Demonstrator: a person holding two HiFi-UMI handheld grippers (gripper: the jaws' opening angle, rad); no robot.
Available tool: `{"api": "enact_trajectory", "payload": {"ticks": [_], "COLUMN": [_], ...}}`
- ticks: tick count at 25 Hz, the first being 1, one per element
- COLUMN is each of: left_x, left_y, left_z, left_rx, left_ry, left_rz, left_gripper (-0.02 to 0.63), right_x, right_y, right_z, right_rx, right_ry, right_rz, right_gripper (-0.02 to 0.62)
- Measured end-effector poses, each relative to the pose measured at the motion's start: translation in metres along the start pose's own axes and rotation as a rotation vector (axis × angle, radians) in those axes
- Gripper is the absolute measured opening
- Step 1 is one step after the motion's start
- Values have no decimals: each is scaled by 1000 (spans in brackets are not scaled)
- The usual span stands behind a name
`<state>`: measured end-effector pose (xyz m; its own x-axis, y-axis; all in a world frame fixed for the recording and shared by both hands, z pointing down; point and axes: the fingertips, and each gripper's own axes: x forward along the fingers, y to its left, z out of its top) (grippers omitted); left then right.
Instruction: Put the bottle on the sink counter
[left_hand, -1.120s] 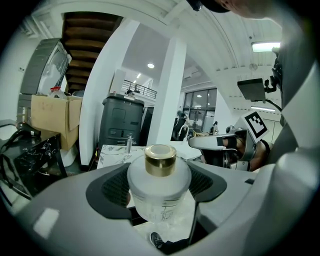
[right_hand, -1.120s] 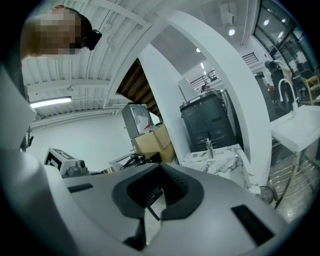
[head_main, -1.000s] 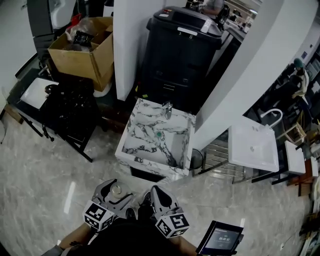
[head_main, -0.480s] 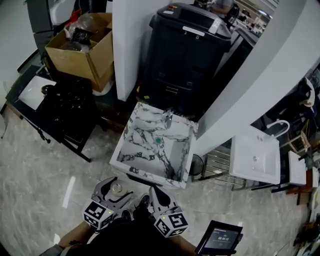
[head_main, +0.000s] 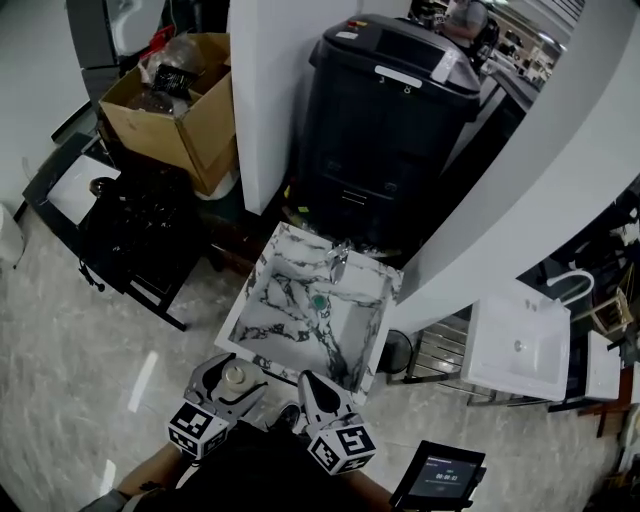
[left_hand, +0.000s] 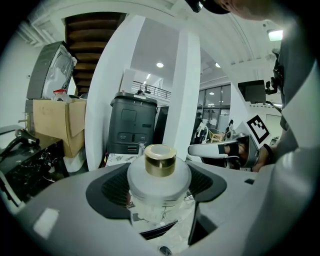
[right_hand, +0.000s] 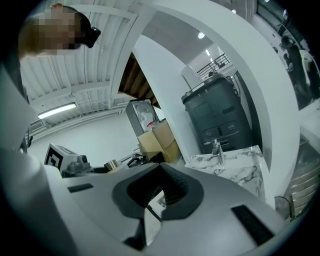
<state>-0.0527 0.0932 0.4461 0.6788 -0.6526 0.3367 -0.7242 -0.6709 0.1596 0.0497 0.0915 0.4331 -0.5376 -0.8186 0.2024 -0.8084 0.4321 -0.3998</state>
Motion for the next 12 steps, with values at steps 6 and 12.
{"api": "enact_trajectory", "payload": {"ticks": [6, 12], "left_x": [15, 31], "left_y": [3, 21], "left_z": [1, 5], "left_rx": [-6, -4], "left_ry": [6, 23], "left_rz": [24, 22], "left_gripper": [339, 339], "right_x": [8, 23], "right_y": [-13, -26], "right_z": [0, 0], "right_rx": [13, 33], "right_ry": [14, 33], "right_rz": [20, 3], "right_gripper": [-5, -5]}}
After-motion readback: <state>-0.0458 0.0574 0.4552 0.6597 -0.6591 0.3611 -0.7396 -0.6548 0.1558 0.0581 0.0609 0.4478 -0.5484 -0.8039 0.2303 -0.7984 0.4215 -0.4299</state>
